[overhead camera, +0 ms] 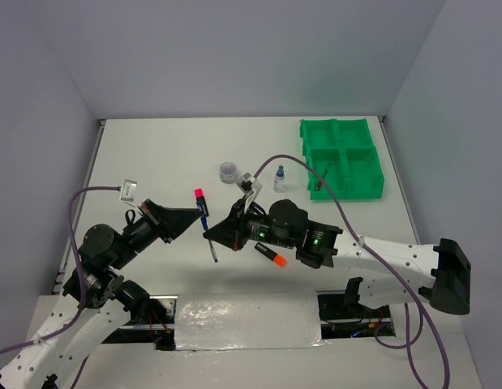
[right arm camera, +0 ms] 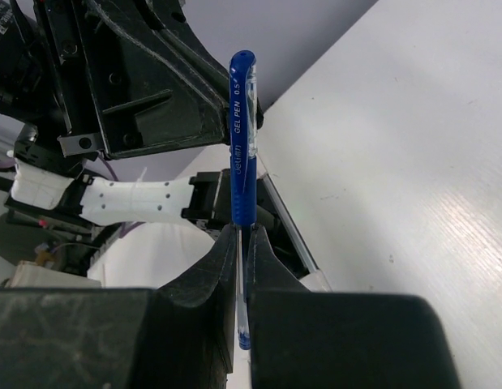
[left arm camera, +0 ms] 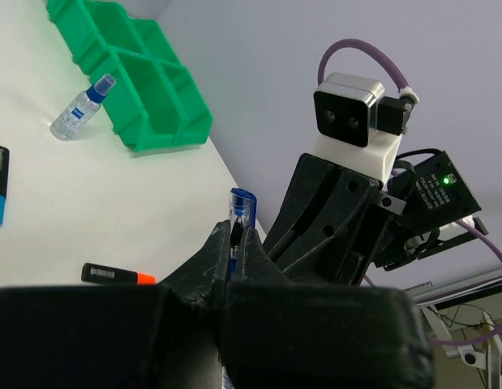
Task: Sort the stationery into containers
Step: Close the pen cap on the pen.
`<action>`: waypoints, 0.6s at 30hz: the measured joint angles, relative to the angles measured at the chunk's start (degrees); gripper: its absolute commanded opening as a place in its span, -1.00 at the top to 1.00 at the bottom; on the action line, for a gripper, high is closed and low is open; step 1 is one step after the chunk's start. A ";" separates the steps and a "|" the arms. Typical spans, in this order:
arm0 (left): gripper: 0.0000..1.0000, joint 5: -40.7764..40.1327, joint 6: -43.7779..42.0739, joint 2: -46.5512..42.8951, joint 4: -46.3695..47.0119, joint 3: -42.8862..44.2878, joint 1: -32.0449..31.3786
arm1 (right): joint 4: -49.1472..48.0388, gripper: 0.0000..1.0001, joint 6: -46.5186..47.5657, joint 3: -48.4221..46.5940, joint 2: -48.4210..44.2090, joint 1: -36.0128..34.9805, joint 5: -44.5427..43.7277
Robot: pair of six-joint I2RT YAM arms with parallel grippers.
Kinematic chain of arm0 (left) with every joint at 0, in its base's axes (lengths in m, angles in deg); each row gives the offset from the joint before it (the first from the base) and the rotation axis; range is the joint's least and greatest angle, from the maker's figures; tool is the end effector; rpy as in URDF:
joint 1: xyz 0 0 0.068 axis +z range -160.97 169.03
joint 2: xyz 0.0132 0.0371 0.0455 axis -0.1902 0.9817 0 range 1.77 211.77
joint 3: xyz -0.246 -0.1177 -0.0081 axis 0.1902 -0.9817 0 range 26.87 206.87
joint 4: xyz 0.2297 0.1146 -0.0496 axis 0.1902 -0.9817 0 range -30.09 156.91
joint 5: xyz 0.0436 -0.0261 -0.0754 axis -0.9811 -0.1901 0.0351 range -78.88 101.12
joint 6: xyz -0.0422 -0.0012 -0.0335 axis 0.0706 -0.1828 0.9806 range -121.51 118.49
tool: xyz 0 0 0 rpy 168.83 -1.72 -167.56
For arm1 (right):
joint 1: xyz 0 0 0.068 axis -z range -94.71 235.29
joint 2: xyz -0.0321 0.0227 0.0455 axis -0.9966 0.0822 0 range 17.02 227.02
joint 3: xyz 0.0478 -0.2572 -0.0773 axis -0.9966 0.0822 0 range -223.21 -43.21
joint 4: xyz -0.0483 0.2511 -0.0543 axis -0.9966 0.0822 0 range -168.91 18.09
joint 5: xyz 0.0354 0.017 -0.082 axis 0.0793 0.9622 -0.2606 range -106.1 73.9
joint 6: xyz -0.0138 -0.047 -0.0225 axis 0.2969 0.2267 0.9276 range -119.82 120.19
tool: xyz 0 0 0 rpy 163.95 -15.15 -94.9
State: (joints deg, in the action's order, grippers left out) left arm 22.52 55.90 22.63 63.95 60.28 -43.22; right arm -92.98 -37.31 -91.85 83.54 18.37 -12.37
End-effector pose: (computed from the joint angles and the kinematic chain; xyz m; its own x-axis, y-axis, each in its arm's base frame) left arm 0.0866 -0.0629 0.3375 -0.5037 -0.6587 -0.5589 0.4892 0.3157 -0.8130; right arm 0.1060 0.2545 0.3303 -0.5949 0.1534 -0.7890 -0.7327 0.3003 0.6108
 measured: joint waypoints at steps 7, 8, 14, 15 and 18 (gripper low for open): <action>1.00 0.59 0.35 -1.51 3.87 -4.20 0.15 | 2.56 1.00 3.85 -0.09 0.00 0.46 0.22; 1.00 0.52 0.61 -1.77 3.91 -4.33 0.17 | 2.54 1.00 4.28 -0.09 0.00 0.50 0.31; 1.00 -0.13 1.51 -2.43 4.66 -4.55 0.26 | 1.07 1.00 5.46 -0.09 -0.07 1.44 1.97; 1.00 -0.17 1.64 -2.47 4.98 -4.70 0.31 | 0.87 1.00 5.68 -0.09 -0.07 1.60 2.19; 1.00 -0.33 2.45 -2.73 5.86 -5.33 0.33 | 0.68 1.00 6.54 -0.09 -0.07 2.01 3.15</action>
State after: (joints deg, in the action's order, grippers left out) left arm 22.19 58.35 19.90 69.81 54.94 -42.89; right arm -92.30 -30.78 -91.94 83.48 20.38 -9.22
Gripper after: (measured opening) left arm 0.066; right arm 0.049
